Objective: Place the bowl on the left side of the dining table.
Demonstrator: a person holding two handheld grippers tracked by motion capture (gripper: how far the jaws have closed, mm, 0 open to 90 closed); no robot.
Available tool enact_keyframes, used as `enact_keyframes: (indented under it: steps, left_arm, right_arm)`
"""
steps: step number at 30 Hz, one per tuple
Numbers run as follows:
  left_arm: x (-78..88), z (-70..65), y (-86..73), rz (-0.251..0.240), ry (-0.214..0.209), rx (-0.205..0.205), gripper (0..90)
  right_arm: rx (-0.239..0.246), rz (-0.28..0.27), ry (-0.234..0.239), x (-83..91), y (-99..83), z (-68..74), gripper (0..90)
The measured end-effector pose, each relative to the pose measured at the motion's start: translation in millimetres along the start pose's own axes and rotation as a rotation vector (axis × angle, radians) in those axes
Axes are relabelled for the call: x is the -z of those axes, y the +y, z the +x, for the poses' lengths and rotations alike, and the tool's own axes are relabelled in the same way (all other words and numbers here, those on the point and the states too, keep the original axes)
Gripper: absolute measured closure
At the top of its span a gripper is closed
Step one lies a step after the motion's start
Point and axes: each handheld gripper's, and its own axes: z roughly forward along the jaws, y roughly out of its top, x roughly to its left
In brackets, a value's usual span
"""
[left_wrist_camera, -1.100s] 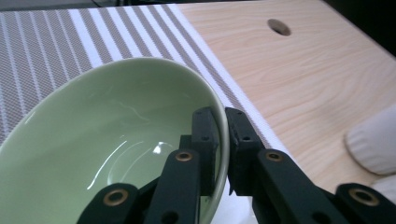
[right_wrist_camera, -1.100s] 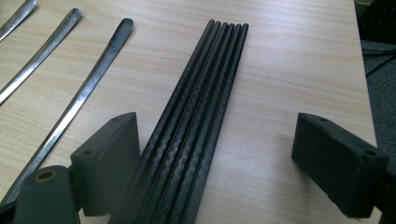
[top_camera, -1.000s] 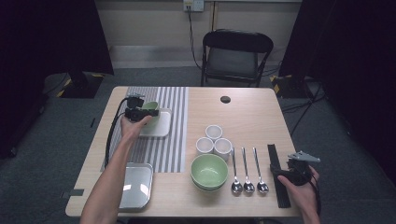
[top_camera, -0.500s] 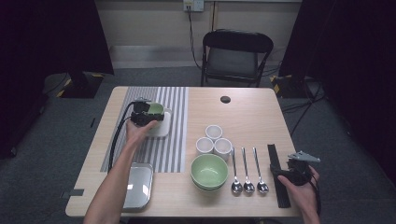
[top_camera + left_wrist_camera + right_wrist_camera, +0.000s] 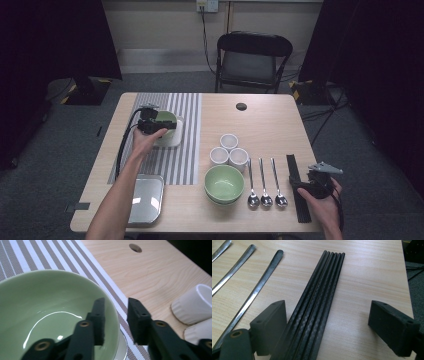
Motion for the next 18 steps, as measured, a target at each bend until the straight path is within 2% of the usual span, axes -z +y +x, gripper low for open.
enact_keyframes:
  steps: [2, 4, 8, 12, 13, 16, 17, 18]
  left_arm:
    - [3.1, 0.8, -0.2, 0.002, -0.009, -0.003, 61.0]
    - [14.0, 1.0, 0.3, -0.005, -0.009, -0.029, 56.2]
    - [25.6, -3.0, 0.9, 0.001, -0.008, -0.073, 53.0]
    - [33.1, -2.1, -5.6, -0.012, 0.007, -0.093, 54.9]
    - [35.0, -2.0, -8.6, -0.029, 0.010, -0.096, 55.5]
    - [36.5, -1.5, -12.6, -0.023, -0.002, -0.095, 59.6]
    - [35.4, -2.8, -16.5, -0.002, 0.023, -0.132, 61.7]
    - [34.3, -1.9, -18.4, 0.001, 0.015, -0.127, 61.6]
  right_arm:
    - [-0.001, 0.000, 0.000, 0.0, 0.0, 0.0, 14.2]
    - [-0.001, 0.000, 0.000, 0.0, 0.0, 0.1, 14.2]
    - [-0.001, 0.000, 0.000, 0.1, 0.0, 0.1, 14.2]
    - [-0.002, 0.000, -0.001, 0.1, -0.1, 0.2, 14.3]
    - [-0.002, 0.000, -0.001, 0.1, 0.0, 0.2, 14.3]
    - [-0.002, 0.000, -0.001, 0.1, -0.1, 0.2, 14.3]
    - [-0.002, 0.000, -0.001, 0.1, -0.1, 0.2, 14.3]
    - [-0.002, 0.000, -0.001, 0.1, 0.0, 0.2, 14.3]
